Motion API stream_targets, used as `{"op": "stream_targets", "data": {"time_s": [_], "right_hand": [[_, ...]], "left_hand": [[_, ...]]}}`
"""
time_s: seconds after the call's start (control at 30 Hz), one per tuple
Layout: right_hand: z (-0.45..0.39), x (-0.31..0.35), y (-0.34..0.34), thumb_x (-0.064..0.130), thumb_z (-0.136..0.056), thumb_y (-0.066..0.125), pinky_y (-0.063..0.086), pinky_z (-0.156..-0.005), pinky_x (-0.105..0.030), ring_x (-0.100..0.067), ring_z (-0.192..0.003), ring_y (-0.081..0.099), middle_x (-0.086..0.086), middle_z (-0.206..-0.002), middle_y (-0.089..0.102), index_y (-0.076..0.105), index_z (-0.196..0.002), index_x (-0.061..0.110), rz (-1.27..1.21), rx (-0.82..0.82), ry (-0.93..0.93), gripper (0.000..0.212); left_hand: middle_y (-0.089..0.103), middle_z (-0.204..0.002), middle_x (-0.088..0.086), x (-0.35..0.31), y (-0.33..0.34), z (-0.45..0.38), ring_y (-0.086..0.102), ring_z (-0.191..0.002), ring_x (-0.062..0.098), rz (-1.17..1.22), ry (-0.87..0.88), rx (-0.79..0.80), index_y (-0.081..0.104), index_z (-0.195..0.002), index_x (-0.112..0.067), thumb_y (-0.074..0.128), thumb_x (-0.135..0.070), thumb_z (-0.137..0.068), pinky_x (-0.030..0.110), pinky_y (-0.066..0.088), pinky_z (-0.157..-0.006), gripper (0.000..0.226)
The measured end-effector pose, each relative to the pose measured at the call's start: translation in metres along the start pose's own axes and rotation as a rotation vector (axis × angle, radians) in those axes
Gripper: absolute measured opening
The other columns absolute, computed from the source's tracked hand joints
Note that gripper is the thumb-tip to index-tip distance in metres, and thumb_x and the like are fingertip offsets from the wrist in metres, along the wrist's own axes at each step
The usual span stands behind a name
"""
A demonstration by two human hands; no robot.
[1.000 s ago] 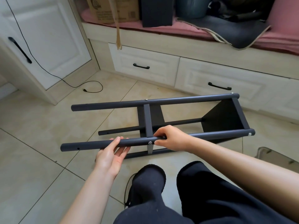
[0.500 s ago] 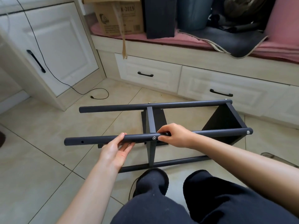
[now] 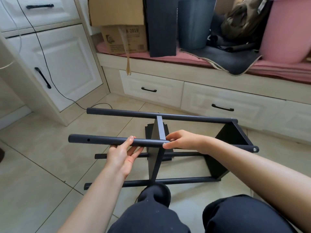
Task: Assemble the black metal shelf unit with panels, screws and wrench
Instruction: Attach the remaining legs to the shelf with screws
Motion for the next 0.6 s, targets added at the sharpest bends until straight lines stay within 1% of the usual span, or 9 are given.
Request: {"op": "stream_targets", "data": {"time_s": [0.03, 0.07, 0.1, 0.2, 0.3, 0.37, 0.43, 0.5, 0.6], "right_hand": [[0.000, 0.001, -0.004, 0.048, -0.088, 0.067, 0.038, -0.100, -0.027, -0.015, -0.117, 0.052, 0.005, -0.126, 0.055, 0.054, -0.137, 0.018, -0.001, 0.002, 0.021, 0.059], [0.001, 0.001, -0.009, 0.051, -0.087, 0.067, 0.038, -0.102, -0.029, -0.016, -0.118, 0.051, 0.006, -0.125, 0.054, 0.054, -0.137, 0.018, 0.009, 0.001, 0.037, 0.061], [0.002, 0.003, -0.015, 0.053, -0.087, 0.066, 0.039, -0.103, -0.031, -0.017, -0.116, 0.052, 0.006, -0.121, 0.054, 0.055, -0.135, 0.019, 0.029, 0.001, 0.044, 0.060], [0.013, 0.009, -0.031, 0.053, -0.089, 0.064, 0.043, -0.100, -0.033, -0.016, -0.108, 0.055, 0.005, -0.114, 0.059, 0.061, -0.126, 0.019, 0.037, 0.018, 0.036, 0.051], [0.029, 0.012, -0.048, 0.049, -0.091, 0.062, 0.045, -0.091, -0.028, -0.013, -0.100, 0.060, 0.003, -0.107, 0.065, 0.067, -0.108, 0.021, -0.008, 0.038, -0.017, 0.033], [0.038, 0.011, -0.060, 0.045, -0.094, 0.059, 0.045, -0.091, -0.029, -0.013, -0.096, 0.060, -0.001, -0.104, 0.068, 0.069, -0.102, 0.019, -0.032, 0.029, -0.057, 0.029], [0.047, 0.005, -0.071, 0.044, -0.095, 0.058, 0.046, -0.094, -0.029, -0.015, -0.101, 0.062, -0.002, -0.107, 0.069, 0.069, -0.107, 0.018, -0.064, -0.012, -0.078, 0.030], [0.057, -0.004, -0.082, 0.046, -0.093, 0.059, 0.046, -0.096, -0.029, -0.016, -0.104, 0.064, -0.001, -0.107, 0.070, 0.068, -0.113, 0.018, -0.122, -0.056, -0.106, 0.036], [0.074, -0.019, -0.095, 0.054, -0.086, 0.063, 0.047, -0.093, -0.030, -0.011, -0.097, 0.063, -0.002, -0.102, 0.068, 0.068, -0.114, 0.016, -0.255, -0.109, -0.160, 0.048]], "left_hand": [[0.065, -0.120, 0.026, -0.003, 0.006, 0.003, 0.070, -0.100, 0.034, -0.016, 0.015, 0.015, 0.052, -0.123, -0.005, 0.062, 0.003, -0.094, 0.042, 0.063, -0.059, 0.032], [0.065, -0.119, 0.025, -0.007, 0.012, 0.005, 0.071, -0.100, 0.033, -0.032, 0.031, 0.037, 0.053, -0.120, -0.007, 0.062, 0.003, -0.094, 0.041, 0.063, -0.058, 0.029], [0.065, -0.119, 0.024, -0.011, 0.019, 0.009, 0.071, -0.100, 0.033, -0.050, 0.046, 0.064, 0.053, -0.122, -0.008, 0.062, 0.003, -0.094, 0.040, 0.063, -0.058, 0.031], [0.065, -0.120, 0.025, -0.024, 0.041, 0.018, 0.072, -0.100, 0.032, -0.124, 0.099, 0.144, 0.051, -0.128, -0.006, 0.062, 0.001, -0.094, 0.039, 0.063, -0.062, 0.037], [0.064, -0.123, 0.028, -0.037, 0.070, 0.028, 0.073, -0.100, 0.033, -0.205, 0.153, 0.230, 0.052, -0.120, -0.007, 0.063, 0.001, -0.094, 0.038, 0.063, -0.065, 0.029], [0.063, -0.126, 0.029, -0.043, 0.091, 0.034, 0.073, -0.101, 0.034, -0.264, 0.180, 0.285, 0.052, -0.120, -0.006, 0.063, 0.001, -0.094, 0.041, 0.064, -0.074, 0.029], [0.064, -0.125, 0.027, -0.047, 0.110, 0.041, 0.074, -0.100, 0.032, -0.323, 0.191, 0.342, 0.053, -0.121, -0.006, 0.063, -0.001, -0.095, 0.043, 0.063, -0.081, 0.029], [0.066, -0.122, 0.021, -0.049, 0.130, 0.049, 0.075, -0.098, 0.028, -0.382, 0.202, 0.400, 0.054, -0.124, -0.010, 0.064, -0.003, -0.095, 0.038, 0.063, -0.078, 0.031], [0.067, -0.119, 0.015, -0.048, 0.164, 0.065, 0.075, -0.098, 0.025, -0.476, 0.246, 0.478, 0.052, -0.128, -0.012, 0.064, -0.005, -0.095, 0.032, 0.063, -0.073, 0.036]]}}
Point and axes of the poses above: each hand's wrist, its own z-axis away from the middle knuckle, its own y-axis out of the palm, x = y × z, the point moved 7 cm from there along -z, towards the middle knuckle
